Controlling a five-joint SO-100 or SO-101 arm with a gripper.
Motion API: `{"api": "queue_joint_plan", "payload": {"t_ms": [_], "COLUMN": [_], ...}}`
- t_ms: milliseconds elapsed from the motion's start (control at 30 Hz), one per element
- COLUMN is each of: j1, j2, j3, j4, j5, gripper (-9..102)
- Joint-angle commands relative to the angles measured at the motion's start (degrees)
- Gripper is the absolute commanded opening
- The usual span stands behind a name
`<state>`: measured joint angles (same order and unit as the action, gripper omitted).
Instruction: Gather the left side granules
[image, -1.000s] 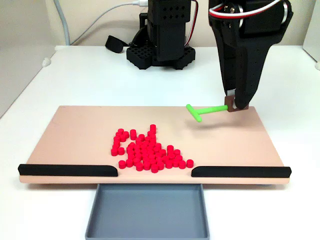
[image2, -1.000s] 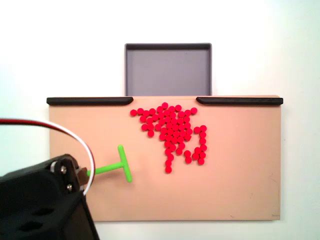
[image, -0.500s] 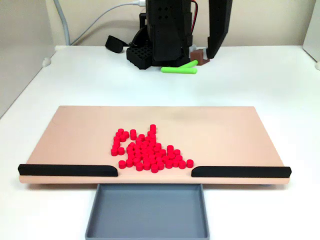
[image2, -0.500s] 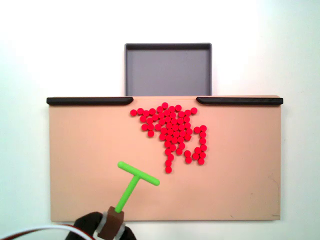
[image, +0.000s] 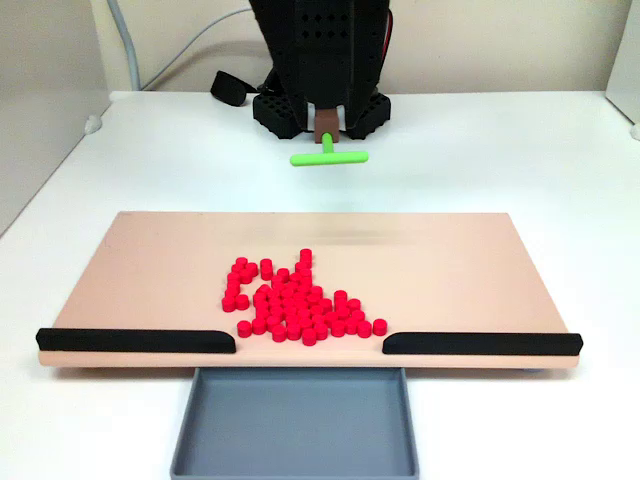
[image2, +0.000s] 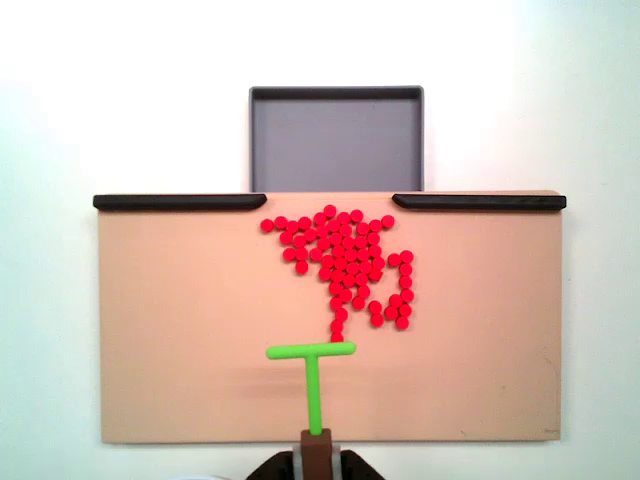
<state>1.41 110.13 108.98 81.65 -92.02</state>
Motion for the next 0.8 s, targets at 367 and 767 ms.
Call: {"api": "queue_joint_plan", "payload": {"t_ms": [367, 767], "j1": [3.0, 2.7], "j2": [-0.2, -0.8], "j3": [-0.3, -0.3], "j4": [0.1, 0.1], "j5": [-2.5, -0.2], "gripper": [0, 0]}}
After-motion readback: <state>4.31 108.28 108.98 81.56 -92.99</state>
